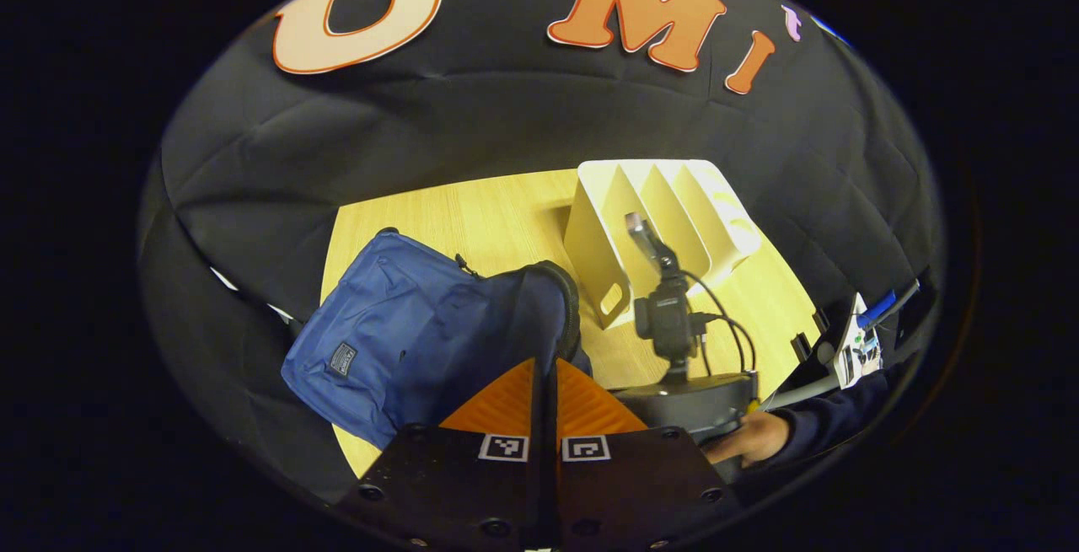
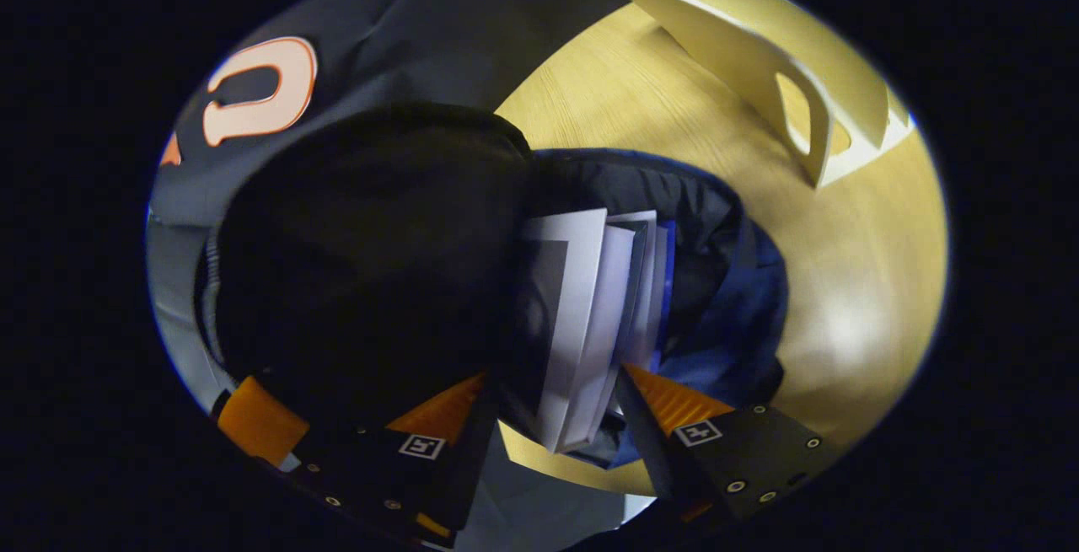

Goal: Open the schoolbag, grab two books from the bookshelf and put them into the schoolbag.

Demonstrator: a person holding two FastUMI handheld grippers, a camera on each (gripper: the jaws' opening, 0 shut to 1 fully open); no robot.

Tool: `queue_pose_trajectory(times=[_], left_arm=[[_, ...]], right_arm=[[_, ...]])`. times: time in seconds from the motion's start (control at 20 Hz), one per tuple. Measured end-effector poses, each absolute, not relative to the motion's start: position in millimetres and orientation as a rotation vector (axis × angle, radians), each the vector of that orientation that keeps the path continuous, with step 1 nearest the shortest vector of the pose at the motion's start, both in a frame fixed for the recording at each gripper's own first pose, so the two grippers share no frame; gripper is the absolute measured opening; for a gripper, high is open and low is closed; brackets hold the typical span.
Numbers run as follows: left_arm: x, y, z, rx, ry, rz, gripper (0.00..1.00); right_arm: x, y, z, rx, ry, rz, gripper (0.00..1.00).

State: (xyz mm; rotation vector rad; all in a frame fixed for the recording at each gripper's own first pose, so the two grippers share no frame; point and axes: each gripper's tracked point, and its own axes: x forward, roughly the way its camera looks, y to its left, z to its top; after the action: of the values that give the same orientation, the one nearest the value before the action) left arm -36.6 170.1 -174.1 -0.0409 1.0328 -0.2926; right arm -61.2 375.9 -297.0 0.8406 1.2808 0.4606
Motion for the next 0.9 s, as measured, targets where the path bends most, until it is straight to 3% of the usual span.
queue_pose_trajectory(times=[0.3, 0.7, 0.9], left_arm=[[-39.7, 160.2, -186.9, -0.059, 1.038, -0.257, 0.01], [-53.3, 127.3, -230.0, -0.139, 1.104, -0.196, 0.02], [-60.4, 112.3, -236.6, -0.215, 1.119, -0.172, 0.11]], right_arm=[[-29.1, 306.7, -274.9, 0.768, 1.148, 0.404, 0.91], [18.8, 207.8, -210.1, 0.653, 0.886, 0.343, 0.92], [36.2, 159.7, -182.6, 0.556, 0.755, 0.309, 0.91]])
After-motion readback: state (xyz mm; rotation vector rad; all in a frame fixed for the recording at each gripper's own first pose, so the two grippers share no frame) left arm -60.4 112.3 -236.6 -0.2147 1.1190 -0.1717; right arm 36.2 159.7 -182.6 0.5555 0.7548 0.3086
